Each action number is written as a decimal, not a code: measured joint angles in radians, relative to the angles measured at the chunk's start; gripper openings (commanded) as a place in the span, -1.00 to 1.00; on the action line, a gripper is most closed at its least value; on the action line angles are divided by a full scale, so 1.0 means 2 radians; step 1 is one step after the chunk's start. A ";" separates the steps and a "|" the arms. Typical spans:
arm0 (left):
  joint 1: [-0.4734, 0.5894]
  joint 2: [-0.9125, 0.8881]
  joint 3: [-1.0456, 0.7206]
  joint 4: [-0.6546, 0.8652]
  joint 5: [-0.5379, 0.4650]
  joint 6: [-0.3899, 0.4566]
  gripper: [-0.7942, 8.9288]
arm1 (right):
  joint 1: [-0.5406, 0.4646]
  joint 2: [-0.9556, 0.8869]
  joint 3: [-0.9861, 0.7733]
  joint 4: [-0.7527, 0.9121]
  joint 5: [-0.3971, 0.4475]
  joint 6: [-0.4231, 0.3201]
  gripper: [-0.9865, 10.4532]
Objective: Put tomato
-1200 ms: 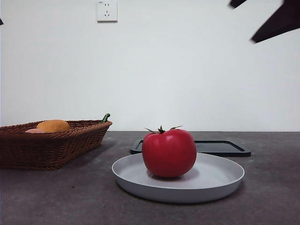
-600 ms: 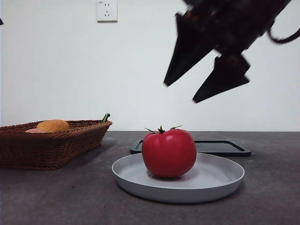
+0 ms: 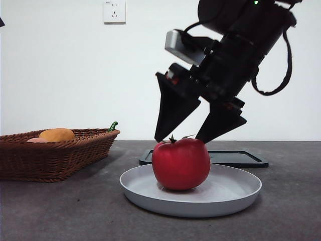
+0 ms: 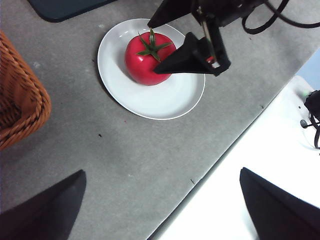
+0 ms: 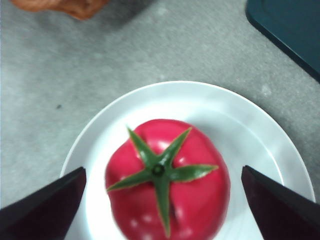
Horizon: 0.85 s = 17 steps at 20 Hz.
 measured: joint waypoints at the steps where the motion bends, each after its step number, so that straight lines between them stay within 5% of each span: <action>1: 0.000 0.000 0.000 0.000 0.000 0.000 0.16 | 0.000 0.004 0.000 0.003 0.000 0.000 0.04; 9: 0.000 0.000 0.000 0.002 0.000 0.000 0.11 | 0.002 0.043 0.000 0.009 0.001 0.000 0.02; 13: 0.000 0.000 0.000 0.002 0.000 0.000 0.11 | 0.003 0.043 0.000 0.010 0.002 0.000 -0.33; 17: 0.000 0.000 0.000 0.002 0.000 0.000 0.11 | 0.003 0.043 0.001 0.010 0.001 0.001 -0.45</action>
